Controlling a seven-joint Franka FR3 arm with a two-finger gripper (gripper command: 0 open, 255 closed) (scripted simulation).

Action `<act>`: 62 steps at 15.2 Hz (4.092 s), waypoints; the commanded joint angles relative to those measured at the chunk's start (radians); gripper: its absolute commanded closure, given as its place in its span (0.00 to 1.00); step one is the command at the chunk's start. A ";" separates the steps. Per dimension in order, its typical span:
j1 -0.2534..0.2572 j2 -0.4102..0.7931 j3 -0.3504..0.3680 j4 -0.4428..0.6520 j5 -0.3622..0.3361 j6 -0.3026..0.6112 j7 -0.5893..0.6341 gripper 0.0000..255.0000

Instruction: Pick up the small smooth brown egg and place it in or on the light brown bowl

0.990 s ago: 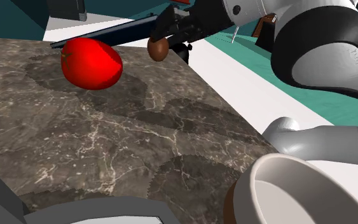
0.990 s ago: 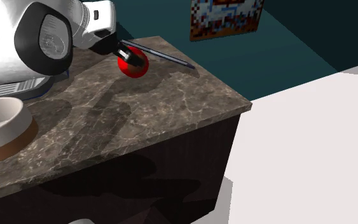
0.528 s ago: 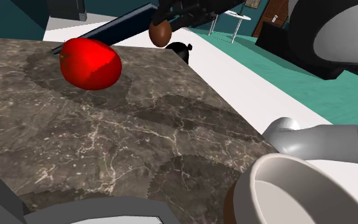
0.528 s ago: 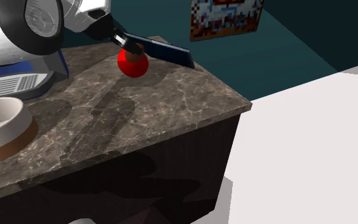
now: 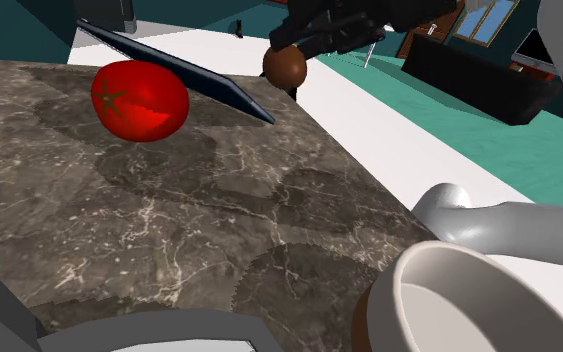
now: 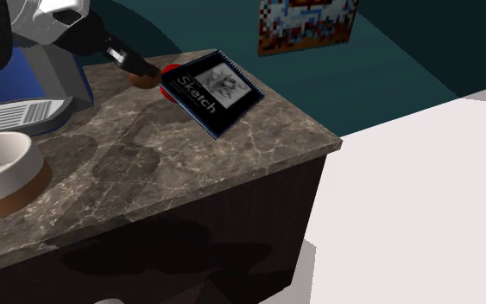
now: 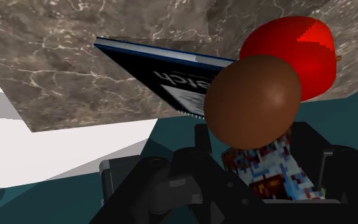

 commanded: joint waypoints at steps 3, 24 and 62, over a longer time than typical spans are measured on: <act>0.040 -0.079 0.024 0.019 0.014 -0.097 0.053 1.00; 0.102 -0.236 0.207 0.446 0.093 -0.626 0.359 1.00; 0.174 -0.331 0.245 0.364 0.132 -0.643 0.419 0.00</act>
